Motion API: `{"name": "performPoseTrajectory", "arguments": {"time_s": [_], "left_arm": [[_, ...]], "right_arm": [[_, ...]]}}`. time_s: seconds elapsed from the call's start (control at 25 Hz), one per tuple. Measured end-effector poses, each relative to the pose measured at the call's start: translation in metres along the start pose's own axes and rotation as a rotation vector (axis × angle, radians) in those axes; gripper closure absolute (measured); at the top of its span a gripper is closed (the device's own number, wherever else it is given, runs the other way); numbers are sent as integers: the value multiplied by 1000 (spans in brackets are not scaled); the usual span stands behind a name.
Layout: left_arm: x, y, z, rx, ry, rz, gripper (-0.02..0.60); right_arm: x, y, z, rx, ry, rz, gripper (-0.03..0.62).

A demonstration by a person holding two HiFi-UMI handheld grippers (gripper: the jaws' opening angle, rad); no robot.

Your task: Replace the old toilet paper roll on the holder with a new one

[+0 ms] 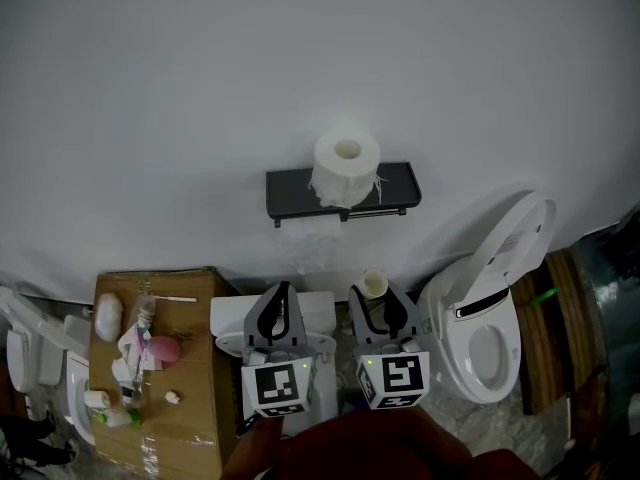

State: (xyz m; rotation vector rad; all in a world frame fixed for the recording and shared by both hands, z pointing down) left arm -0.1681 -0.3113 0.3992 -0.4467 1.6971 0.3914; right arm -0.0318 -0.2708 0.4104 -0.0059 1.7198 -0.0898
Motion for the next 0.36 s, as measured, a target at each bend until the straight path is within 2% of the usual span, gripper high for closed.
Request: {"name": "performPoseTrajectory", "arguments": {"time_s": [0.36], "left_arm": [[-3,-3,-8,20,-3,-4,565]], "right_arm": [[-2,-7,-3,12,-9,2,410]]}}
Point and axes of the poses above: the fingertips, and each gripper's own axes: y backward along the fingers, z to its right, x out of its top, the point moved 3 cm from there along y, backward along the fingers, and after that the axes turned 11 degrees about y, right-handed, at the moved point
